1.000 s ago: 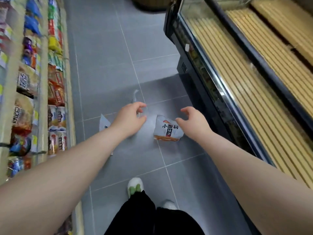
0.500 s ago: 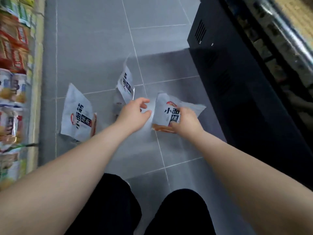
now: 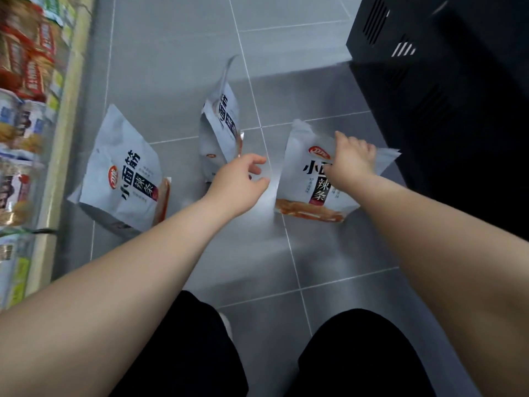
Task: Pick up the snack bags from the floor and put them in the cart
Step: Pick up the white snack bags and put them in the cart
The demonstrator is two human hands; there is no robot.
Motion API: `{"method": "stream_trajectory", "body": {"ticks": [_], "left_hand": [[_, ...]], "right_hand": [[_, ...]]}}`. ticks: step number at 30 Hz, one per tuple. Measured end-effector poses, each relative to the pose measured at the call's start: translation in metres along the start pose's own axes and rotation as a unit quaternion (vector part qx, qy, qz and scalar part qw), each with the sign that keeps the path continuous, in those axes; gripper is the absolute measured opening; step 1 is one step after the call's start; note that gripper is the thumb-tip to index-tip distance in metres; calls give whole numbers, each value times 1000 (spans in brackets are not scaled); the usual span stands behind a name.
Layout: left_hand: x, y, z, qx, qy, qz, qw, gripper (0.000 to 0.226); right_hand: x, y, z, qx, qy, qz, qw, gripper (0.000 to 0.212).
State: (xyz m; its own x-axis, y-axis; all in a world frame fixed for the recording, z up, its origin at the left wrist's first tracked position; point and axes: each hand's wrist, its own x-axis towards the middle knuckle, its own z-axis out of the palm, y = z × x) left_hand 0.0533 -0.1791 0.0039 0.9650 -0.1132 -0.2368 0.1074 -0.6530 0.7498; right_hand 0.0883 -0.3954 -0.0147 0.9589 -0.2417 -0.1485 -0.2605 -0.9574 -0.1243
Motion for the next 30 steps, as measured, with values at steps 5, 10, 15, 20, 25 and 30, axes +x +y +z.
{"method": "stream_trajectory", "body": {"ticks": [5, 10, 15, 20, 25, 30], "left_hand": [[2, -8, 10, 2, -5, -11, 1000, 37], [1, 0, 17, 13, -32, -13, 999, 55], [11, 12, 11, -41, -24, -26, 999, 118], [8, 18, 0, -163, -43, -63, 984, 42], [12, 18, -4, -182, -11, -87, 979, 10], [25, 28, -25, -213, 1, -125, 969, 23]], "right_hand": [[-18, 5, 15, 18, 73, -41, 996, 19], [-33, 8, -2, 89, 109, -64, 988, 22], [-38, 4, -38, 112, 208, -190, 953, 23], [-44, -2, -53, 163, 196, -231, 939, 22], [-48, 6, -48, 182, 212, -104, 954, 48], [-59, 25, -45, 336, 97, 112, 930, 121]]}}
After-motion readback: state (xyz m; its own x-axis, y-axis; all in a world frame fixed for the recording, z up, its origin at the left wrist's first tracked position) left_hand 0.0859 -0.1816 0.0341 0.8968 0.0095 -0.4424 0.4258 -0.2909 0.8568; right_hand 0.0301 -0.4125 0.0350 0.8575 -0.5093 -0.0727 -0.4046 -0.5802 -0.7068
